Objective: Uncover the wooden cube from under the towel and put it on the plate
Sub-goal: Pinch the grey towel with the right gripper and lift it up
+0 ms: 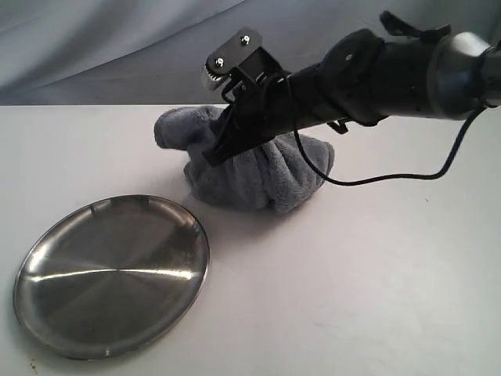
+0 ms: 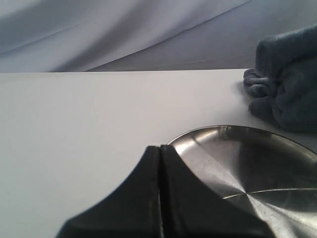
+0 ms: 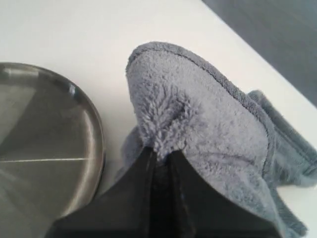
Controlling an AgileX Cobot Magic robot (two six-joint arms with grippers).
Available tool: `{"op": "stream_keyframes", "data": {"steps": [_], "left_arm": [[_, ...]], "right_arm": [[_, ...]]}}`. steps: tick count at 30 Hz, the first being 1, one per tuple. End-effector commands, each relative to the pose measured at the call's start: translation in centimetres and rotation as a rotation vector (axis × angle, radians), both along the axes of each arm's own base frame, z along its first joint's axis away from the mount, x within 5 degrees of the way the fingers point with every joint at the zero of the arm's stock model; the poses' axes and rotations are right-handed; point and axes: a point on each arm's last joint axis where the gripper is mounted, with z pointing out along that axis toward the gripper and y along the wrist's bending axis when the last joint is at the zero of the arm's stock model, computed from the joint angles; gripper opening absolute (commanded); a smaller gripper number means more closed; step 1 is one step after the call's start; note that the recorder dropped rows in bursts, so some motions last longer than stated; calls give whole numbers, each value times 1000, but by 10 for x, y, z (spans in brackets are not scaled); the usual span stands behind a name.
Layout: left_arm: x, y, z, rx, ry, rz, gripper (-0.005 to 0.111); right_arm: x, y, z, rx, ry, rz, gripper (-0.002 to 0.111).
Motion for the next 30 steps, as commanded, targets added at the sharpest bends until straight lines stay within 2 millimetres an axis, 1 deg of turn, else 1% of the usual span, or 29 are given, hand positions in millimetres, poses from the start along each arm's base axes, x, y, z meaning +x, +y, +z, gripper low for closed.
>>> {"op": "stream_keyframes", "data": {"steps": [1, 4, 7, 16, 22, 30], "left_arm": [[0, 0, 0, -7, -8, -2, 0], [0, 0, 0, -7, -8, -2, 0], [0, 0, 0, -4, -8, -3, 0], [0, 0, 0, -4, -8, -3, 0], [0, 0, 0, -6, -8, -3, 0], [0, 0, 0, -6, -8, -3, 0]], "right_arm": [[-13, -6, 41, 44, -65, 24, 0], [-22, -9, 61, 67, -88, 44, 0], [-28, -12, 74, 82, -107, 54, 0], [-37, -18, 97, 113, -157, 52, 0], [-47, -24, 119, 141, -207, 49, 0], [-51, -30, 133, 164, -262, 20, 0]]}}
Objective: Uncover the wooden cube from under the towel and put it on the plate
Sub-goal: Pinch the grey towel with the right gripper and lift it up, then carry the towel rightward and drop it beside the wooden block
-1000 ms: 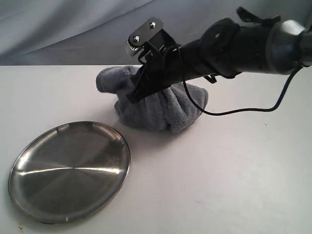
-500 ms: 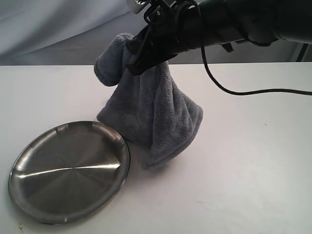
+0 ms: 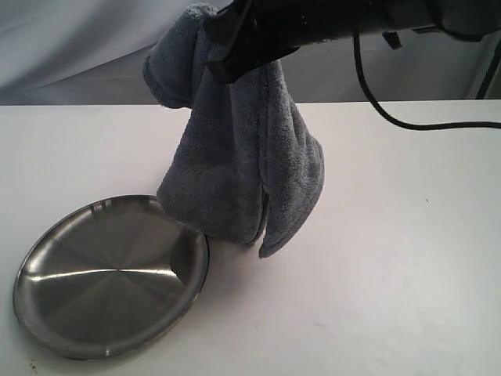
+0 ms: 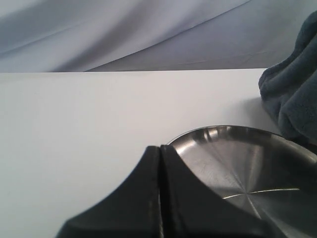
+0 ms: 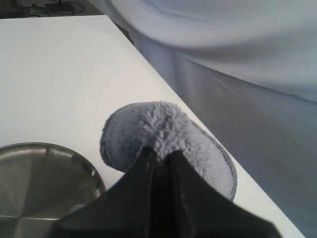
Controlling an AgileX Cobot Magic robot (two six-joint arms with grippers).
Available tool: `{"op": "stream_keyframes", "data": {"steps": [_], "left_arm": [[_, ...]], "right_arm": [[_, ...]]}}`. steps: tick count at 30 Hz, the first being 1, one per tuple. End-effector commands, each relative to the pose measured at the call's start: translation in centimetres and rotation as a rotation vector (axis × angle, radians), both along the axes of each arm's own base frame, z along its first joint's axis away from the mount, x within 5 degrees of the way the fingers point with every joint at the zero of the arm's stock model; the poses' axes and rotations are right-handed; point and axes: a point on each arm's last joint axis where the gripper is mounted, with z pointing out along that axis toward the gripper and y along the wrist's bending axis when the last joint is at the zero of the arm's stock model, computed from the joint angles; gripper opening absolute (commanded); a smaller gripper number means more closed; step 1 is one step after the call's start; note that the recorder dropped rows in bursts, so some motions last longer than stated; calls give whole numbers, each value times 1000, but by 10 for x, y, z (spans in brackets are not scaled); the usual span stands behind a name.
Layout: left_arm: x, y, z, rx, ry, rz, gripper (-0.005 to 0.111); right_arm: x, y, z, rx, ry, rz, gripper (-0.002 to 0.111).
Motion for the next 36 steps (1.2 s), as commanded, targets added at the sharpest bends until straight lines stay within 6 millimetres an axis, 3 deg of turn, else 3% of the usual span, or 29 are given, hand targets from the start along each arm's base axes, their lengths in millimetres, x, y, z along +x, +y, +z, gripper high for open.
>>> {"op": "stream_keyframes", "data": {"steps": [1, 13, 26, 36], "left_arm": [[0, 0, 0, -4, -8, -3, 0], [0, 0, 0, -4, -8, -3, 0], [0, 0, 0, -5, -8, -3, 0], [0, 0, 0, -5, -8, -3, 0]], "right_arm": [[-2, -5, 14, 36, -54, -42, 0], [-7, -17, 40, 97, -163, -126, 0], [-49, -45, 102, 235, -304, -156, 0], [-67, -52, 115, 253, -310, -110, 0]]}}
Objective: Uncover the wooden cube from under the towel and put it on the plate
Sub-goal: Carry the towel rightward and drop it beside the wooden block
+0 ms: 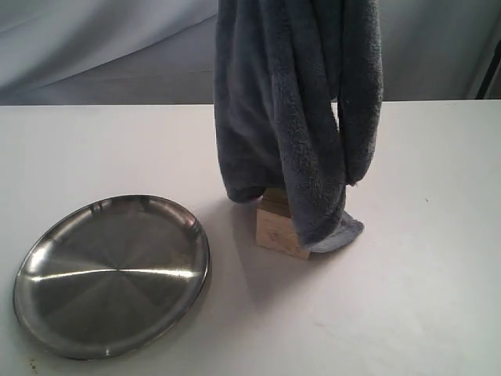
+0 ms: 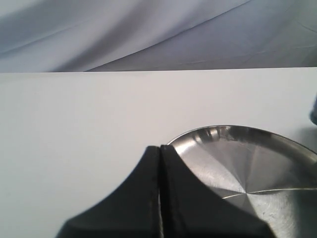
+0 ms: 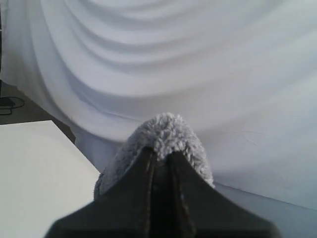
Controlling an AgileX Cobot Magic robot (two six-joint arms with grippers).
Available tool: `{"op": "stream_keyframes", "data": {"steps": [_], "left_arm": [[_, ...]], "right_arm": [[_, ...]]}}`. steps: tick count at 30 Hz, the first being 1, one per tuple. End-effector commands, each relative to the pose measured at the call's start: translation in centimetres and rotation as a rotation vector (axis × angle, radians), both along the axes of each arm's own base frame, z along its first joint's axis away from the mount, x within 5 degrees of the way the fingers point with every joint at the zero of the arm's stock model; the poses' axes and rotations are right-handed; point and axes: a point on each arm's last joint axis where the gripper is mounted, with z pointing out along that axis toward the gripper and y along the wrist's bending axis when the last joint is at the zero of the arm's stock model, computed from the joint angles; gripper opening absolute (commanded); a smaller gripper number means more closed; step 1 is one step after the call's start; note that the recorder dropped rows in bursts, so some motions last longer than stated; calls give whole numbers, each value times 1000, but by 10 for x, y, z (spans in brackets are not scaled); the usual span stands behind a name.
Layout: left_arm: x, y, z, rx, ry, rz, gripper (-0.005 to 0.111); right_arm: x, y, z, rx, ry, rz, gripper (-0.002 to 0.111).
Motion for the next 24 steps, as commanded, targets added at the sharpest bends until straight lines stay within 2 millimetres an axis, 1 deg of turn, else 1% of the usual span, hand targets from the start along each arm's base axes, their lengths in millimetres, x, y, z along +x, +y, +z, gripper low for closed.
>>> {"op": "stream_keyframes", "data": {"steps": [1, 6, 10, 15, 21, 24], "left_arm": [[0, 0, 0, -5, -8, -3, 0], [0, 0, 0, -7, -8, -2, 0], [0, 0, 0, -7, -8, -2, 0], [0, 0, 0, -3, -8, -3, 0], [0, 0, 0, -3, -8, -3, 0], [0, 0, 0, -3, -8, -3, 0]], "right_arm": [[-10, -5, 9, 24, -13, 13, 0], [-28, -16, 26, 39, -76, 10, 0], [-48, -30, 43, 25, -164, -3, 0], [-78, -49, 64, 68, -248, -11, 0], [-109, -68, 81, 114, -318, -11, 0], [-119, -74, 86, 132, -336, -10, 0]]}}
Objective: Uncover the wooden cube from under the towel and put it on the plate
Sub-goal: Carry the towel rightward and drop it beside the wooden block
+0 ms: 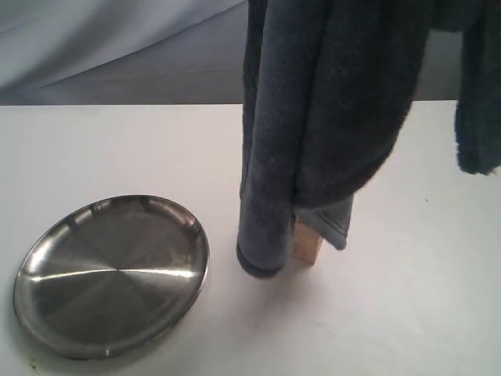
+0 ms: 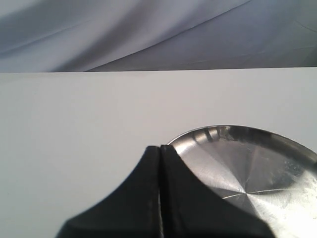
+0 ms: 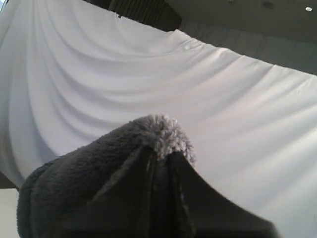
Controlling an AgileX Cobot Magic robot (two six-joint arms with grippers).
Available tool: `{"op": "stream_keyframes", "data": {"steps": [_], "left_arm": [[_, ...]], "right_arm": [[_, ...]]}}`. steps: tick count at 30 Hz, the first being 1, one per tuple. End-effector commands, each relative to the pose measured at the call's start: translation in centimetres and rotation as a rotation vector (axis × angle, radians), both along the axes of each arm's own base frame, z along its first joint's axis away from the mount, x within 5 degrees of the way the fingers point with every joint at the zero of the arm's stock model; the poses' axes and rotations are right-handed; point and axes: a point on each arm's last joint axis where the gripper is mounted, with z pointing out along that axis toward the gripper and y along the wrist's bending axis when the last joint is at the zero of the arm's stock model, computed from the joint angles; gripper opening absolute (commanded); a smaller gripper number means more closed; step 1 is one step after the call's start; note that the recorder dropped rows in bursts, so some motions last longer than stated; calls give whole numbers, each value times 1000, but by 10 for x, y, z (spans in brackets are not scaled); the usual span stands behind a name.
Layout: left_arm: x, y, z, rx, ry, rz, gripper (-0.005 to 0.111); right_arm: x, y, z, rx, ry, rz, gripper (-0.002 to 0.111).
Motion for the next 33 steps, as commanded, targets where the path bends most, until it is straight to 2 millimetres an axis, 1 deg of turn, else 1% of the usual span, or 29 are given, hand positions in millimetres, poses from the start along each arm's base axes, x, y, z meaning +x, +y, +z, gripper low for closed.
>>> {"op": "stream_keyframes", "data": {"steps": [1, 5, 9, 14, 20, 23, 26, 27, 31, 33], "left_arm": [[0, 0, 0, -3, -10, -3, 0], [0, 0, 0, -3, -10, -3, 0], [0, 0, 0, -3, -10, -3, 0], [0, 0, 0, -3, -10, -3, 0], [0, 0, 0, -3, -10, -3, 0], [0, 0, 0, -3, -10, -3, 0], [0, 0, 0, -3, -10, -3, 0], [0, 0, 0, -3, -10, -3, 0], [0, 0, 0, -3, -10, -3, 0], [0, 0, 0, -3, -10, -3, 0]], "right_arm": [[-17, -11, 9, 37, -32, 5, 0], [-27, -9, 5, 35, 49, 93, 0], [-29, -1, -7, -87, 116, 168, 0], [-18, 13, -27, -228, 217, 236, 0], [7, 31, -49, -326, 320, 258, 0], [14, 40, -67, -410, 449, 321, 0], [19, 45, -89, -570, 560, 369, 0], [22, 46, -98, -620, 621, 374, 0], [40, 42, -125, -748, 829, 245, 0], [48, 42, -141, -814, 946, 211, 0]]}}
